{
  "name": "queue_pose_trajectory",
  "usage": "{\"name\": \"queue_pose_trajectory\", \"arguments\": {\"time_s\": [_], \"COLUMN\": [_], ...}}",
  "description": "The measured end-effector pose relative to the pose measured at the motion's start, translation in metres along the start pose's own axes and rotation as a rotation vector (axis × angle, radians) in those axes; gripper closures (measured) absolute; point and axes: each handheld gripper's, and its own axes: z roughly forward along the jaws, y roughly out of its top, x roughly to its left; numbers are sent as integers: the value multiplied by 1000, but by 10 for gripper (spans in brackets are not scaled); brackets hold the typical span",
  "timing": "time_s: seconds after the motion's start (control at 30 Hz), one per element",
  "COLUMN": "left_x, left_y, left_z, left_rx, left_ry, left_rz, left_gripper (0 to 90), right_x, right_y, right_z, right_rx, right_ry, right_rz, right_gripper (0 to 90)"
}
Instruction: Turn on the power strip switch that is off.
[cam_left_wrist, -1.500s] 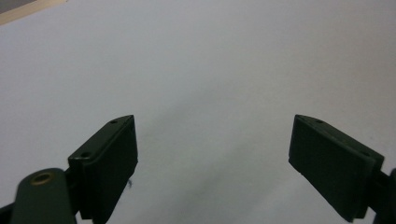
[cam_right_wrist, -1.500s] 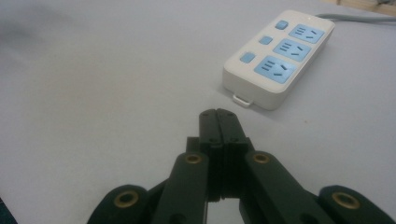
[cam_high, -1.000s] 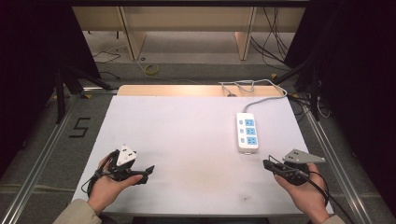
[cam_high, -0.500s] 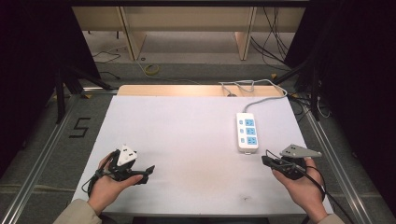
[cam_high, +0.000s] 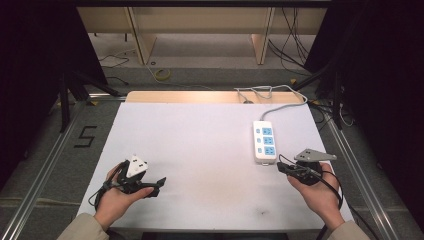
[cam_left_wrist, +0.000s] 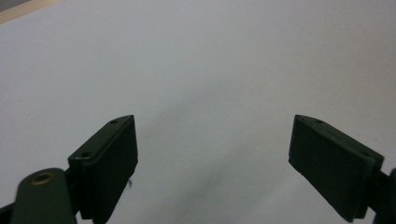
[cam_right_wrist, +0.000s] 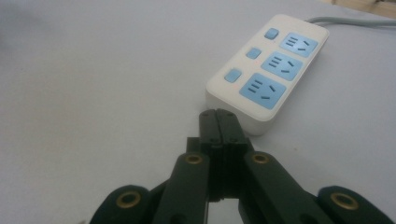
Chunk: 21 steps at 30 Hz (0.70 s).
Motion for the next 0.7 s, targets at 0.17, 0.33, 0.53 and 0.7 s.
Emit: {"name": "queue_pose_trajectory", "arguments": {"time_s": [0.17,0.33,0.53,0.7], "left_x": [0,0,0,-1], "left_y": [1,1,1,1], "left_z": [1,1,1,1], "left_rx": [4,4,7,8], "left_ry": [-2,-1,-2,-2], "left_rz": [8,7,8,10], "left_gripper": [151,150,151,151], "right_x": [-1,-4,-8,-11], "right_y": [6,11,17,21], "right_z": [6,9,15,19], "right_rx": [4,3,7,11], "right_ry": [-1,-8,-21,-26], "right_rz": [2,6,7,12], "right_gripper": [900,900,900,900]}}
